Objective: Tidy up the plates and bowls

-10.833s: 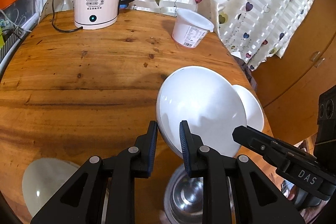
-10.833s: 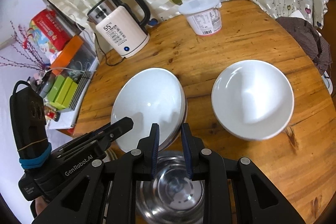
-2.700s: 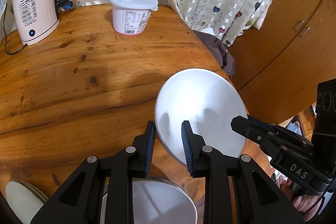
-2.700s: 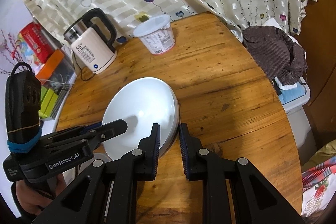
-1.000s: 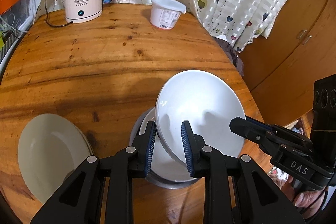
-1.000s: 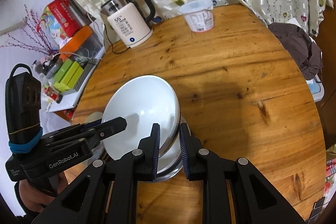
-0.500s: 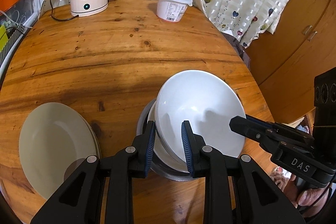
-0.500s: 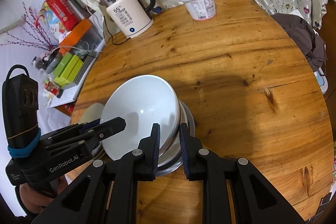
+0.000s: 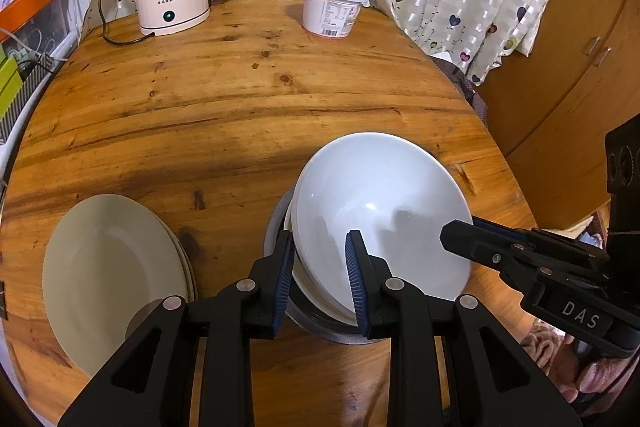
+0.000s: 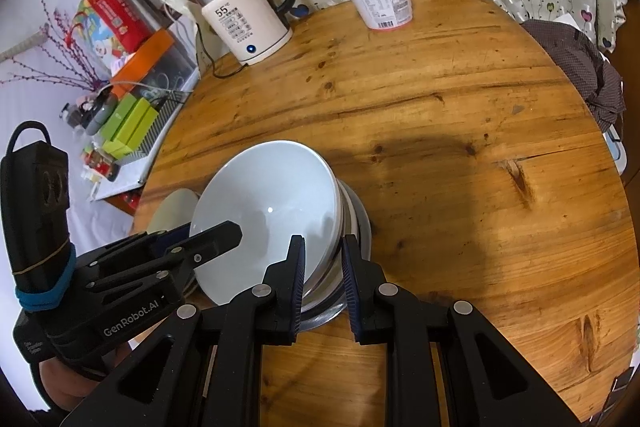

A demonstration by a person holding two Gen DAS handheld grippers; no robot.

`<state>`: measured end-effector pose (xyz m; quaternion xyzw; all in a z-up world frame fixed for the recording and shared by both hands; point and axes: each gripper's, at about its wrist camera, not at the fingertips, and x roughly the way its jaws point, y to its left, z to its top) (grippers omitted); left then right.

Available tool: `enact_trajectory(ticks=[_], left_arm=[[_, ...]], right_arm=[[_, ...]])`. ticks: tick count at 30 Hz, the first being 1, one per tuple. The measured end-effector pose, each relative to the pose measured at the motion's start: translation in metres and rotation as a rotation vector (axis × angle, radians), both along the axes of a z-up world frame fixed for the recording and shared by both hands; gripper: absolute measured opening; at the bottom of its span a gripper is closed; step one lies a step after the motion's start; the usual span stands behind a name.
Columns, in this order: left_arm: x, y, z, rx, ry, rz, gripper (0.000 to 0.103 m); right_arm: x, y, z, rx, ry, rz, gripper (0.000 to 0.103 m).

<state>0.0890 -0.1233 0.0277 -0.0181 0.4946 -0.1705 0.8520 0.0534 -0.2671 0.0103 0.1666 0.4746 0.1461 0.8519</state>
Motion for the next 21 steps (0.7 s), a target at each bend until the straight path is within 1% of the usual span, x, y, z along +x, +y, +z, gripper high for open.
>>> enact_trajectory(ticks=[6, 7, 11, 12, 15, 21], left_arm=[[-0.0016, -0.0027, -0.0007, 0.024, -0.015, -0.002, 0.027], [-0.0017, -0.0026, -0.0008, 0.027, -0.016, -0.001, 0.029], [-0.0029, -0.0030, -0.0006, 0.030, -0.021, 0.000, 0.029], [-0.0031, -0.0030, -0.0007, 0.031, -0.023, 0.000, 0.030], [-0.0034, -0.0025, -0.0016, 0.029, -0.024, 0.003, 0.035], [-0.0038, -0.0016, -0.0028, 0.016, -0.029, 0.006, 0.035]], right_arm=[[-0.0002, 0.0001, -0.0022, -0.005, 0.003, 0.002, 0.019], [0.0000, 0.0001, -0.0026, -0.006, 0.004, 0.002, 0.019], [0.0005, 0.0005, -0.0039, -0.009, 0.004, 0.003, 0.020], [0.0002, 0.0008, -0.0038, -0.010, 0.004, 0.002, 0.020], [-0.0002, 0.0007, -0.0054, -0.008, 0.006, 0.003, 0.020], [-0.0014, 0.0015, -0.0032, -0.020, -0.009, 0.007, 0.020]])
